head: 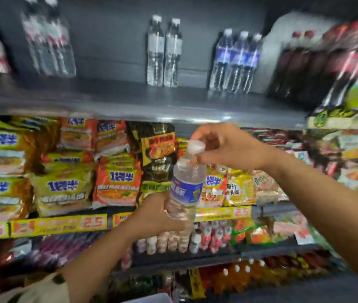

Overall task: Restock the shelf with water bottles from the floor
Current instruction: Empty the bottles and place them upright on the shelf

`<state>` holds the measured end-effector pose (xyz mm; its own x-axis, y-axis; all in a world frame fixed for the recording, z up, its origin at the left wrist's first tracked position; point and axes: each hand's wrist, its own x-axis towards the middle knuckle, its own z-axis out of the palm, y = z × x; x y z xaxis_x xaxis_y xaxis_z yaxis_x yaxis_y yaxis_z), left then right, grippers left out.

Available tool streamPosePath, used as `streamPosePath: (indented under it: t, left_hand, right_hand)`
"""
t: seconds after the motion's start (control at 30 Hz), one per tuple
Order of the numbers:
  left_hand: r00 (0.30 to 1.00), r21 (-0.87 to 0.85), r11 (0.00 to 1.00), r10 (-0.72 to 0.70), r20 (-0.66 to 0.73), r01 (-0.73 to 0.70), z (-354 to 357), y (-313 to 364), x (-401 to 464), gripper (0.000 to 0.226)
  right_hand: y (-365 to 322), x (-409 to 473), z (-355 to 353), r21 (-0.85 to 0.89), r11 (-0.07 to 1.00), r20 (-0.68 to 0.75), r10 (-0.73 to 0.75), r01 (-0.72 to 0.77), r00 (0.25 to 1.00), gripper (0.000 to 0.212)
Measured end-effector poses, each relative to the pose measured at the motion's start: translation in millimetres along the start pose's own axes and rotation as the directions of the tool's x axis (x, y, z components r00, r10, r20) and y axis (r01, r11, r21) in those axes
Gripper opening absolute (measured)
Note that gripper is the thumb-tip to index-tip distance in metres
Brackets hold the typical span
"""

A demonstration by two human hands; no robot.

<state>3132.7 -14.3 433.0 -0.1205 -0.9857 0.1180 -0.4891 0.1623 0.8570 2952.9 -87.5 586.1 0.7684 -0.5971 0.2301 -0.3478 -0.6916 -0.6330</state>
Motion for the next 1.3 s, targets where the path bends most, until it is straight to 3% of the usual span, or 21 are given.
streamPosePath:
  t: [0.1, 0.2, 0.43, 0.6, 0.8, 1.1, 1.3]
  left_hand:
    - [0.986, 0.008, 0.997, 0.073, -0.148, -0.072, -11, 46, 10, 0.038]
    - [0.966, 0.070, 0.994, 0.104, -0.236, -0.090, -15, 83, 23, 0.047]
    - [0.914, 0.320, 0.939, 0.239, -0.329, -0.130, -15, 165, 48, 0.042]
    - [0.922, 0.438, 0.886, 0.284, -0.262, -0.148, -40, 221, 95, 0.050]
    - [0.962, 0.267, 0.948, 0.221, -0.158, -0.174, -72, 257, 189, 0.041]
    - [0.962, 0.162, 0.987, 0.040, -0.269, 0.004, -79, 225, 354, 0.023]
    - [0.950, 0.140, 0.983, -0.068, -0.305, 0.115, -95, 189, 410, 0.029]
  right_hand:
    - [-24, -8, -27, -0.159, 0.985, -0.222, 0.027, -0.064, 0.975, 0.039]
    - [-50, -18, -46, -0.312, 0.941, -0.278, 0.039, -0.129, 0.960, 0.051]
    - [-92, -21, -102, -0.400, 0.909, -0.355, -0.034, -0.119, 0.934, 0.041]
    - [-88, 9, -167, -0.369, 0.922, -0.464, -0.075, -0.115, 0.883, 0.041]
    - [-45, 71, -243, -0.291, 0.957, -0.451, -0.153, 0.018, 0.879, 0.030]
    - [74, 205, -308, -0.312, 0.950, -0.302, -0.114, 0.015, 0.946, 0.029]
    - [119, 266, -311, -0.311, 0.950, -0.201, -0.095, 0.029, 0.975, 0.029]
